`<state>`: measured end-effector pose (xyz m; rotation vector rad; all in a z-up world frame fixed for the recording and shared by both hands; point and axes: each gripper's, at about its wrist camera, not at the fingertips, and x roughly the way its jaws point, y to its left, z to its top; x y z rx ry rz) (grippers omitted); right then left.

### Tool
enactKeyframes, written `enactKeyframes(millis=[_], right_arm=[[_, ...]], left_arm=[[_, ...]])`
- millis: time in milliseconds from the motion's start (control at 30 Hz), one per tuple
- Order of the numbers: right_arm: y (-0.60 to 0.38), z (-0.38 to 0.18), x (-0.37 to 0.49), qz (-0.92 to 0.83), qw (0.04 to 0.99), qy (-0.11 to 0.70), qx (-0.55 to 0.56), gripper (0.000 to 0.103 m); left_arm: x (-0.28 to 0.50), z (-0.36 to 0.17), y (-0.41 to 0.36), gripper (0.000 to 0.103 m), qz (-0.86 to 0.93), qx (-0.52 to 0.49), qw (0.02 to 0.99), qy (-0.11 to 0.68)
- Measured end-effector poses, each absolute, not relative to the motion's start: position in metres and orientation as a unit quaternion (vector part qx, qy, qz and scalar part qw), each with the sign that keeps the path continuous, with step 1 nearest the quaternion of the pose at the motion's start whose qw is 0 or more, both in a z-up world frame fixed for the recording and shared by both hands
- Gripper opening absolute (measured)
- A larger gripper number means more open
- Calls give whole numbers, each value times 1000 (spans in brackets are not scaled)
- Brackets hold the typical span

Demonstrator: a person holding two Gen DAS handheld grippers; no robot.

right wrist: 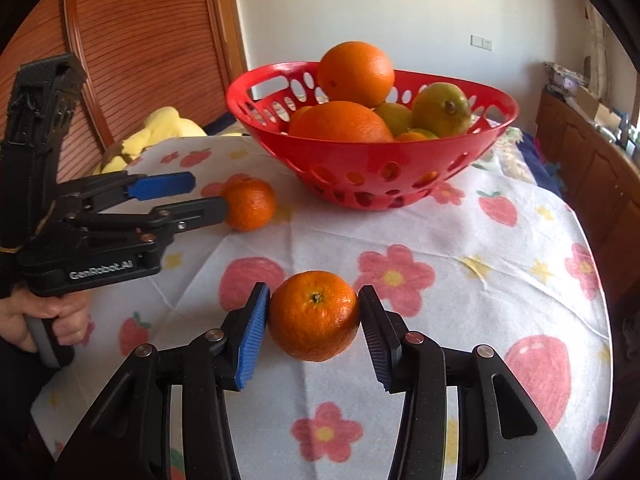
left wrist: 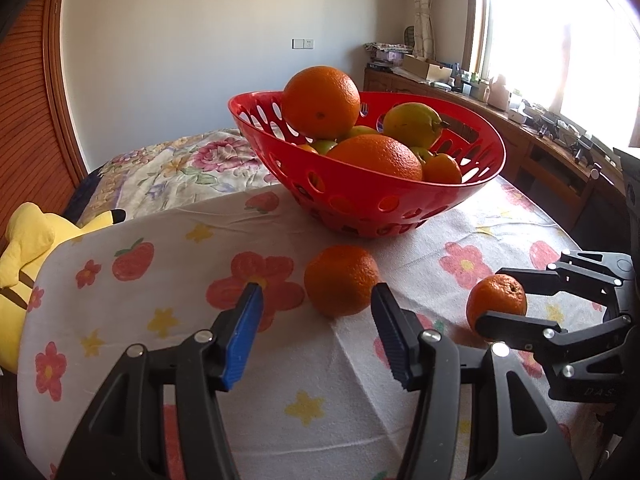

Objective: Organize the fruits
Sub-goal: 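Grasp a loose tangerine with the right tool while the left tool grasps another tangerine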

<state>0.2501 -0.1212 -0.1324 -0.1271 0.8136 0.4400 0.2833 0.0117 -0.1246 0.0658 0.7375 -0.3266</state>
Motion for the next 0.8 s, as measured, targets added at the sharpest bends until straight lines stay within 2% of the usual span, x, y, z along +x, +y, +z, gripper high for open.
enactKeyframes(millis=[800], right_arm=[[-129, -133, 248, 208, 896, 390, -49, 46]], left_arm=[[320, -127, -11, 56, -155, 35, 894, 418]])
